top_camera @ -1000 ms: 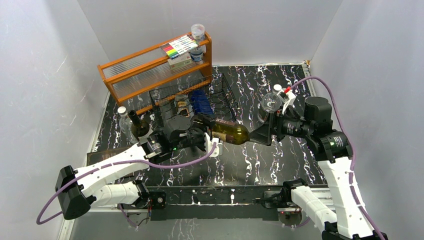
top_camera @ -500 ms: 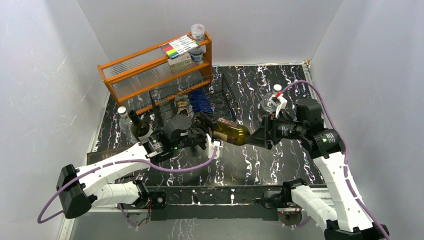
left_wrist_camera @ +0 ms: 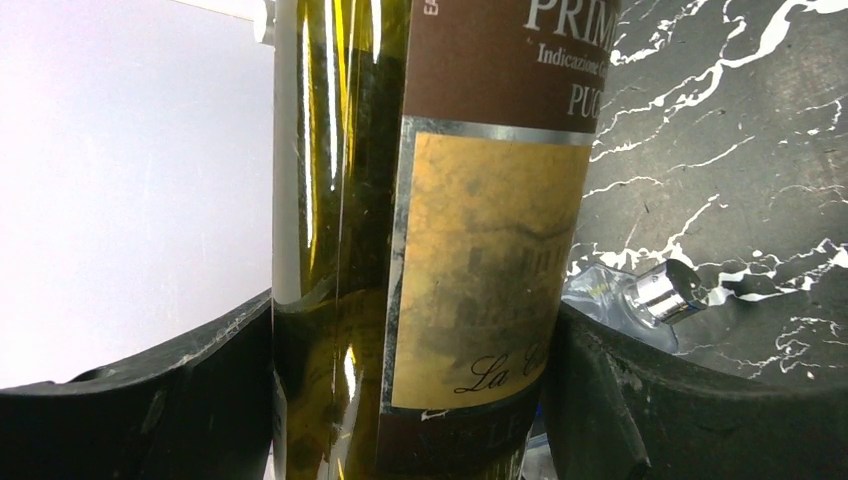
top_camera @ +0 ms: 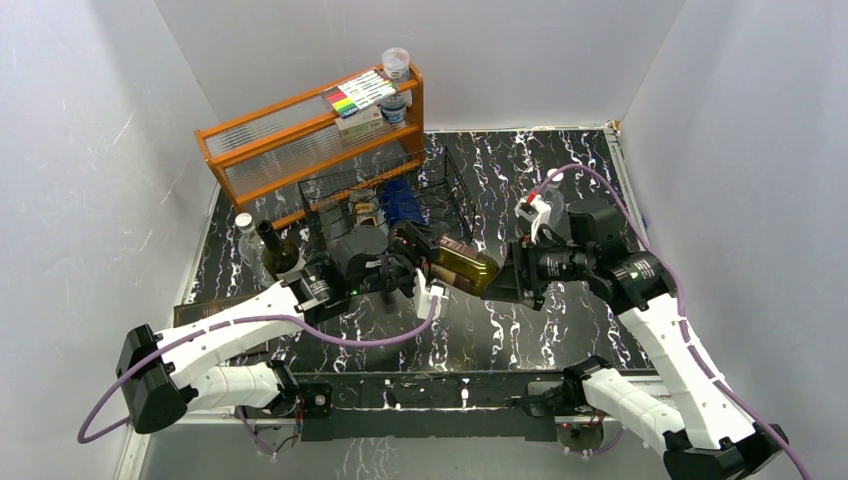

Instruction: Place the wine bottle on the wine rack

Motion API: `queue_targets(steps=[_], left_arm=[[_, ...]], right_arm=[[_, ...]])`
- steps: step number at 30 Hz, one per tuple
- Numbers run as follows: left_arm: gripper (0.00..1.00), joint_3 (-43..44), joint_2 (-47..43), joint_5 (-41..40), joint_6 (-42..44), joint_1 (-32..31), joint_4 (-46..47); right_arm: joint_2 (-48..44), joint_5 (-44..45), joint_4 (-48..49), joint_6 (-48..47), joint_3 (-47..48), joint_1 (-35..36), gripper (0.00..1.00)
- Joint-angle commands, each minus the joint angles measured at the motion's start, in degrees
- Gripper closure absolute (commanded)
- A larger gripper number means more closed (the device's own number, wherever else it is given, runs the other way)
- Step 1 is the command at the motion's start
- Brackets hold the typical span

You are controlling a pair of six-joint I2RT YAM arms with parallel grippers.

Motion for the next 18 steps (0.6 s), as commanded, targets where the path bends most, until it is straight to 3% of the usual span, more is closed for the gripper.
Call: queue_targets(steps=[1,5,12,18], left_arm=[[1.00,5.7,-1.0,2.2,-1.5,-0.3,8.3],[1.00,6.7,-0.4,0.3,-3.3,-0.3,7.5],[1.00,6.4,0.0,-0.4,-6.2,-0.3,7.1],[1.00,5.6,0.0,-0.8,-7.7,-0.3,7.2]], right_arm=[[0.1,3.0,2.2,1.1,-1.0,3.5,0.35],[0.5,5.5,2.7,1.2,-1.9,5.4,0.52],[1.2,11.1,3.4,1.6,-2.5,7.3,0.98],[0.9,15.6,4.5,2.6,-1.5,7.6,1.00]])
